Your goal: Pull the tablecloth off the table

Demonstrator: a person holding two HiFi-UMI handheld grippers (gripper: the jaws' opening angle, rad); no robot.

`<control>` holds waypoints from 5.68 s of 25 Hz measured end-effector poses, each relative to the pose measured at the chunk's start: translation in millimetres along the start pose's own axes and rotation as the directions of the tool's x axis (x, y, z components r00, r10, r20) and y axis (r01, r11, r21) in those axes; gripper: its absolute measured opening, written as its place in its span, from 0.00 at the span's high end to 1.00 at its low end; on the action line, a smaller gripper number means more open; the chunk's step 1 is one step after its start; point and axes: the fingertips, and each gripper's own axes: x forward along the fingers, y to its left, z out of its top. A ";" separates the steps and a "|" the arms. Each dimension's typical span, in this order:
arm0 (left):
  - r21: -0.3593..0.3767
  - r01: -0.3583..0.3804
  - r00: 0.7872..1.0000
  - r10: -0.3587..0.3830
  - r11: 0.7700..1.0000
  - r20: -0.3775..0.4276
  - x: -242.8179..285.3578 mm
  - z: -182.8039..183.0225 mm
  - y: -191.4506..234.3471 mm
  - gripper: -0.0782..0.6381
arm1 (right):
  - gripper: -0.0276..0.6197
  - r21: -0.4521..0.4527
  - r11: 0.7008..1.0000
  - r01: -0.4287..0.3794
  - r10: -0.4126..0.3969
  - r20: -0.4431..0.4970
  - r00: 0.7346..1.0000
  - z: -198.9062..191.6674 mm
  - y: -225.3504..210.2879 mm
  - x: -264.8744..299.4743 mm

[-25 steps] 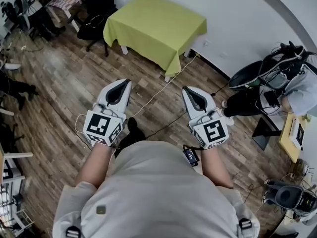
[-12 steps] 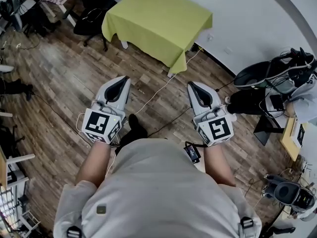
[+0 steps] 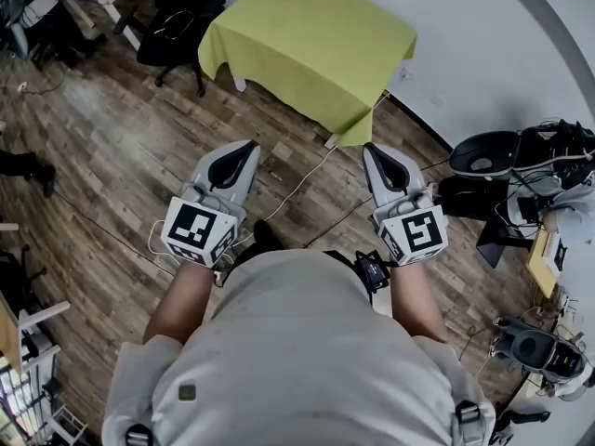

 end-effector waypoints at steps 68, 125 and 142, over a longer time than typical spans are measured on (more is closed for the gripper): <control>0.002 0.373 0.924 -0.372 0.928 -0.092 439.0 62.7 422.1 0.89 | 0.94 0.113 0.930 0.350 -0.337 -0.120 0.934 -4.6 -320.5 461.8; -0.102 0.219 0.476 -0.198 0.970 -0.857 591.3 -348.2 531.5 0.53 | 0.54 0.389 0.700 0.599 0.019 -0.849 0.529 -466.0 -324.1 443.3; -0.028 0.255 0.513 -0.159 0.967 -0.843 599.4 -348.0 531.8 0.77 | 0.79 0.319 0.798 0.510 0.008 -0.853 0.521 -465.6 -320.3 452.8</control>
